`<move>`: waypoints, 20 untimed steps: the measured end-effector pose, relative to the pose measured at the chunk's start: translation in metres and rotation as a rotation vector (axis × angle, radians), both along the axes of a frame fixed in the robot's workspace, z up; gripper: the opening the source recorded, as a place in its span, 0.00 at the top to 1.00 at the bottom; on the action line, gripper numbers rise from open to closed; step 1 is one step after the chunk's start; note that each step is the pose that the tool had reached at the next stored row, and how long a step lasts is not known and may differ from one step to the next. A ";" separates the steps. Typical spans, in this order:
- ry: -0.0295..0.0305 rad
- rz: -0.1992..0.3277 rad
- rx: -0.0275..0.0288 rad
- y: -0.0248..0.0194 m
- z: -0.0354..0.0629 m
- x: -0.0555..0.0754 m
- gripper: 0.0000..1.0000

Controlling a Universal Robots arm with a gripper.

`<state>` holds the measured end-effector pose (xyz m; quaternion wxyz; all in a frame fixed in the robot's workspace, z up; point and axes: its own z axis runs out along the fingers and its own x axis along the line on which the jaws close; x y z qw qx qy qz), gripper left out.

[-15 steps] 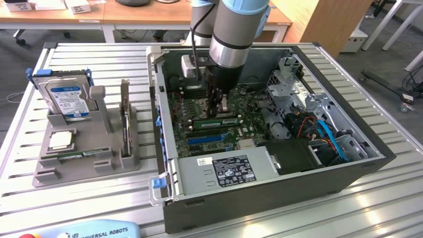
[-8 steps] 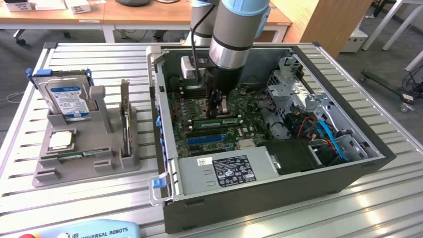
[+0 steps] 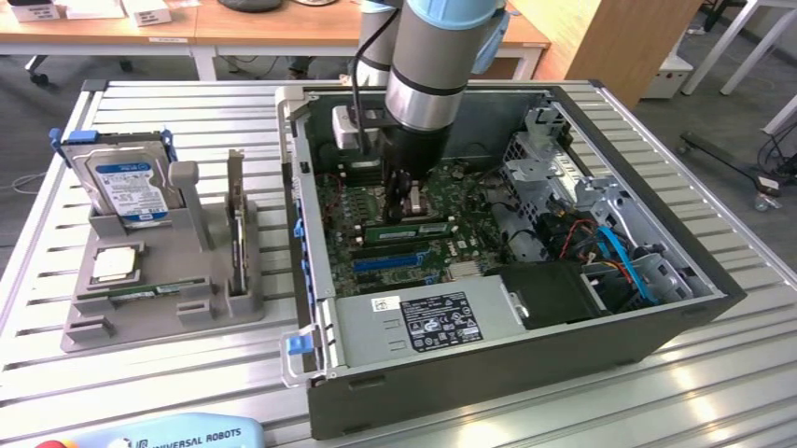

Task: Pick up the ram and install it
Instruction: 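Press down the ram until it locks into place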

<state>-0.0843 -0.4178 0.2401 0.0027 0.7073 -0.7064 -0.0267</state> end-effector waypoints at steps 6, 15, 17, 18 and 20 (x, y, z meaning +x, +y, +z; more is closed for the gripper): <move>0.0001 0.000 -0.0001 -0.0001 -0.0018 0.000 0.90; 0.0000 0.000 0.0001 0.0009 -0.0021 0.000 0.90; 0.0000 0.000 0.0000 0.0009 -0.0032 0.000 0.90; 0.0000 0.000 0.0000 0.0009 -0.0042 0.000 0.90; 0.0000 0.000 0.0000 0.0009 -0.0050 0.000 0.90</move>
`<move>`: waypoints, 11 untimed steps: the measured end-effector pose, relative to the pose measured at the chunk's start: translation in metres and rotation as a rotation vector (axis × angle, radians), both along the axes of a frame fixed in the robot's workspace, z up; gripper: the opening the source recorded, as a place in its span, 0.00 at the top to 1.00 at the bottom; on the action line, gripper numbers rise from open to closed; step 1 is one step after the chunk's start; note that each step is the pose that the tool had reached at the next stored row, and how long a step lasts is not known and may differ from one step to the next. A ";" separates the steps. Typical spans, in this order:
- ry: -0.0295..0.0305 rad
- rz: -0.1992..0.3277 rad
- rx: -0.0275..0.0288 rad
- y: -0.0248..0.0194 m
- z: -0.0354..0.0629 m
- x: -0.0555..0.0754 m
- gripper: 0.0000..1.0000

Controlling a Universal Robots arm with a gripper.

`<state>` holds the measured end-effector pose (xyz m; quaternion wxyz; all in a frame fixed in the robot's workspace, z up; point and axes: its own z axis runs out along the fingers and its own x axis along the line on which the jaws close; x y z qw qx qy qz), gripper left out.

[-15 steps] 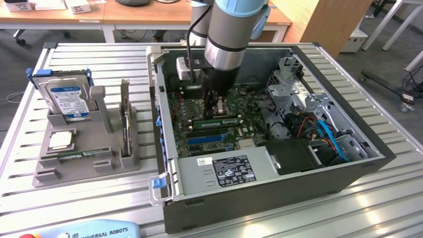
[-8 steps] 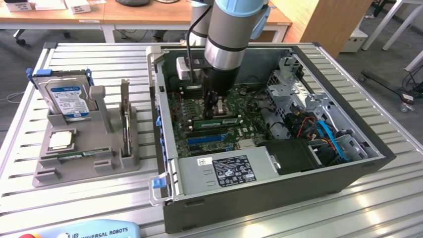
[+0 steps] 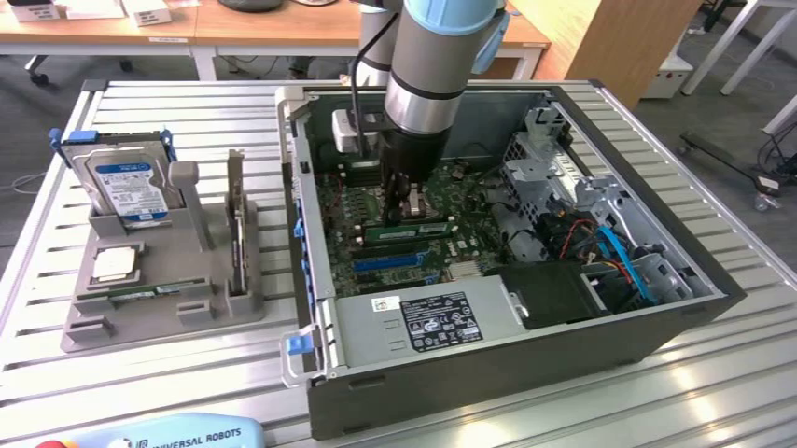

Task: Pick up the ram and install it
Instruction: 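Press down the ram until it locks into place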

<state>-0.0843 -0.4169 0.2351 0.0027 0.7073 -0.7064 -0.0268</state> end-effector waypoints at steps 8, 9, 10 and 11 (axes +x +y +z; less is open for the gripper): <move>0.0000 0.000 0.0006 0.0000 -0.0027 0.000 0.90; 0.0001 0.000 0.0006 0.0000 -0.0027 0.000 0.90; 0.0001 0.000 0.0006 0.0000 -0.0027 0.000 0.90; 0.0001 0.000 0.0006 0.0000 -0.0027 0.000 0.90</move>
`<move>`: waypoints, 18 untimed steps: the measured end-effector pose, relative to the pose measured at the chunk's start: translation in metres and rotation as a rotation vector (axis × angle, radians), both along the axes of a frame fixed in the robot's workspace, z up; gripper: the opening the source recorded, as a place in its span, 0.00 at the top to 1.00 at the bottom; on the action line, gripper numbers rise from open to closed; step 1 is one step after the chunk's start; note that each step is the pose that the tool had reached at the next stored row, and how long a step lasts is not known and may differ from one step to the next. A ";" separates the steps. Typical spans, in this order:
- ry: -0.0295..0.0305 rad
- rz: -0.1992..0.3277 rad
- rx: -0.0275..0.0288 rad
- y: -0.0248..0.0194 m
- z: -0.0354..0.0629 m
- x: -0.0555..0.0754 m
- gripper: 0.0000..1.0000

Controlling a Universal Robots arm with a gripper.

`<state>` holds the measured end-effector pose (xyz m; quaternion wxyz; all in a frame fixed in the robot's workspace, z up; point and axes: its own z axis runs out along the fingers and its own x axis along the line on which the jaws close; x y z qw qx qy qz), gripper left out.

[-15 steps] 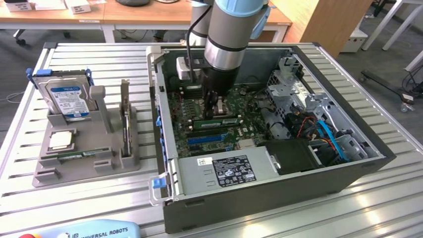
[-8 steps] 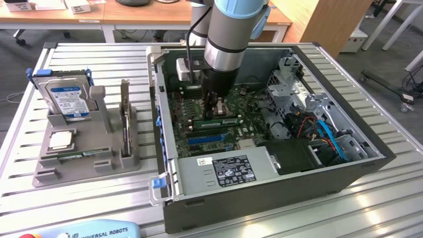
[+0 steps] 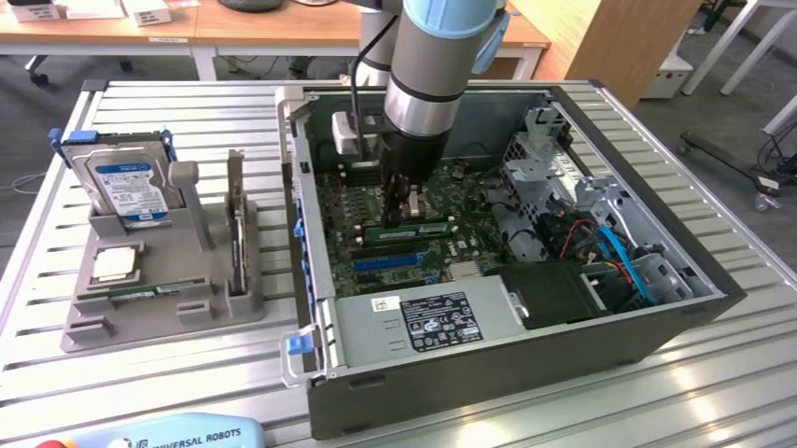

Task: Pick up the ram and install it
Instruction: 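Press down the ram until it locks into place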

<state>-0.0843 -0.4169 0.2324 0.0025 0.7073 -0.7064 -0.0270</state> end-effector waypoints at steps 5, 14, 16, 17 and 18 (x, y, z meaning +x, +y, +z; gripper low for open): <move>-0.0002 0.000 0.0004 0.0001 -0.0011 0.000 0.90; 0.0000 0.000 0.0004 0.0000 -0.0030 0.000 0.90; 0.0000 0.000 0.0005 0.0000 -0.0031 0.000 0.90; 0.0000 0.000 0.0005 0.0000 -0.0031 0.000 0.90; 0.0000 0.000 0.0005 0.0000 -0.0031 0.000 0.90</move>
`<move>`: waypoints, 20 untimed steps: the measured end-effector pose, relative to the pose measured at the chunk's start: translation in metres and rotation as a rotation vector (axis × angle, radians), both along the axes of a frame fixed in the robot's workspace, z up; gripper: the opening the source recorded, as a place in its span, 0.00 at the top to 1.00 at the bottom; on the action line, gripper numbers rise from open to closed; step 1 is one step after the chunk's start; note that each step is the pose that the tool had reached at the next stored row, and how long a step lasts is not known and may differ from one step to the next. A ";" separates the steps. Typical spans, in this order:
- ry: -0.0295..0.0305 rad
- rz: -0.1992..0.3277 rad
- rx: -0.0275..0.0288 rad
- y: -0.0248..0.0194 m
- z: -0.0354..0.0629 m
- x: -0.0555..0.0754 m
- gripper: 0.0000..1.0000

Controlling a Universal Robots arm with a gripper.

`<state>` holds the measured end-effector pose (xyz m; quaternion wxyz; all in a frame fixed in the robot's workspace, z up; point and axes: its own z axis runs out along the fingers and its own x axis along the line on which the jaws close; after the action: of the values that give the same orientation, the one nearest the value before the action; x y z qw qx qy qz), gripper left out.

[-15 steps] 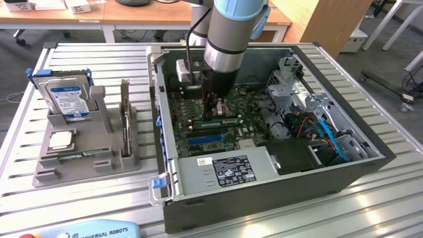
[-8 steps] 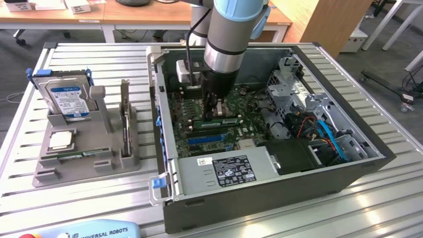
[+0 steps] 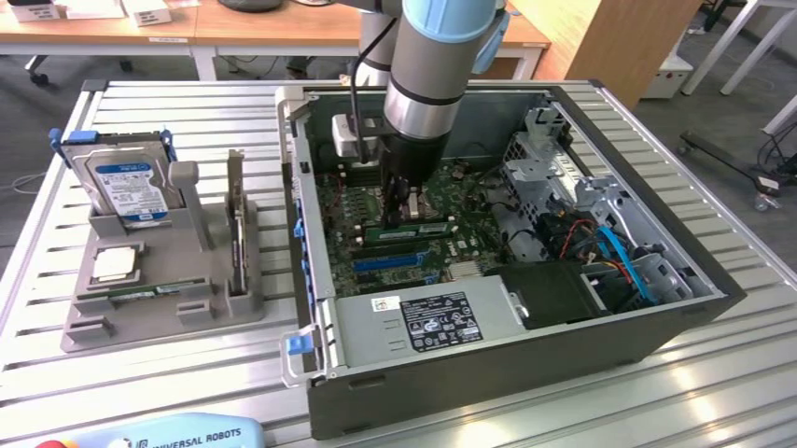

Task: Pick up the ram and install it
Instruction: 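Press down the ram until it locks into place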

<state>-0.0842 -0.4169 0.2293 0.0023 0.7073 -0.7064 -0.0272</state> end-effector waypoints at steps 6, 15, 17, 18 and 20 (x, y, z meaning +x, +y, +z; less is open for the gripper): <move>-0.0001 0.000 0.0000 0.0000 -0.0004 0.000 0.90; -0.0001 0.000 0.0001 0.0000 -0.0014 0.000 0.90; -0.0001 0.000 0.0001 0.0000 -0.0019 0.000 0.90; -0.0001 0.000 0.0001 0.0000 -0.0020 0.000 0.90; 0.0000 0.000 0.0000 0.0000 -0.0019 0.000 0.90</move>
<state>-0.0843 -0.4169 0.2273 0.0023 0.7073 -0.7064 -0.0272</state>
